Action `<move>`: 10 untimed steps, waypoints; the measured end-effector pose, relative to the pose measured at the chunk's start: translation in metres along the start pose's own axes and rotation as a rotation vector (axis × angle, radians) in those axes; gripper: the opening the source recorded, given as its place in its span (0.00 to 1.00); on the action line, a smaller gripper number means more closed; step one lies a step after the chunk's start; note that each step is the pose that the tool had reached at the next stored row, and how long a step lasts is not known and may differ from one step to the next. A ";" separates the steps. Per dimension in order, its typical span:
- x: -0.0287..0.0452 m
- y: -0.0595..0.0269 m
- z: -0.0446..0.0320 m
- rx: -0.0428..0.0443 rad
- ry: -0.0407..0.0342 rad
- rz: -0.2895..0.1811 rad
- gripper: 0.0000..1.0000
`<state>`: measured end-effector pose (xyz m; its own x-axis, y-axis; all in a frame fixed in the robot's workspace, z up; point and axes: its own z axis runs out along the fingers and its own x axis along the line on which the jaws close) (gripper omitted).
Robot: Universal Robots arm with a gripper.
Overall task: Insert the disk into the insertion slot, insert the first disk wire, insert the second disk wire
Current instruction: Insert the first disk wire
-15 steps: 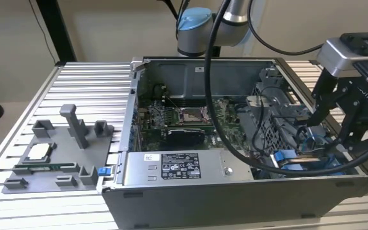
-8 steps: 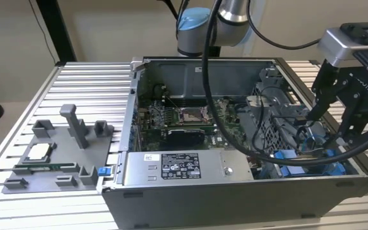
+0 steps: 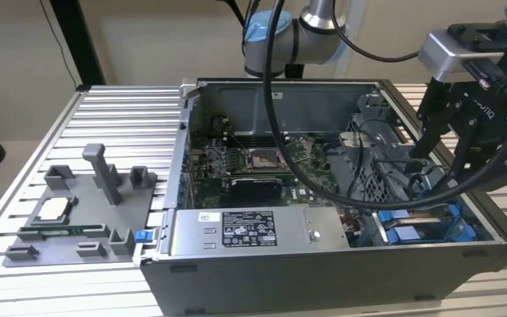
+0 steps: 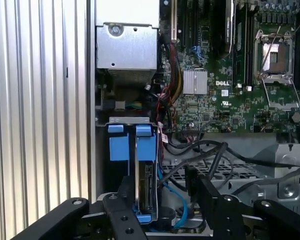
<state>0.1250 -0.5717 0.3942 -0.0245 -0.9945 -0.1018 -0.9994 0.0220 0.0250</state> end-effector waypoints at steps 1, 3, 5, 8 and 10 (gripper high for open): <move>-0.0017 0.0011 0.0002 0.0000 0.0002 0.000 1.00; -0.0055 0.0025 0.0008 0.0000 0.0014 0.000 1.00; -0.0101 0.0028 0.0015 0.0000 0.0023 0.000 1.00; -0.0178 0.0031 0.0028 0.0000 0.0039 0.000 1.00; -0.0228 0.0032 0.0037 0.0001 0.0051 0.000 1.00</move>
<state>0.1223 -0.5486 0.3929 -0.0246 -0.9950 -0.0967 -0.9994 0.0223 0.0249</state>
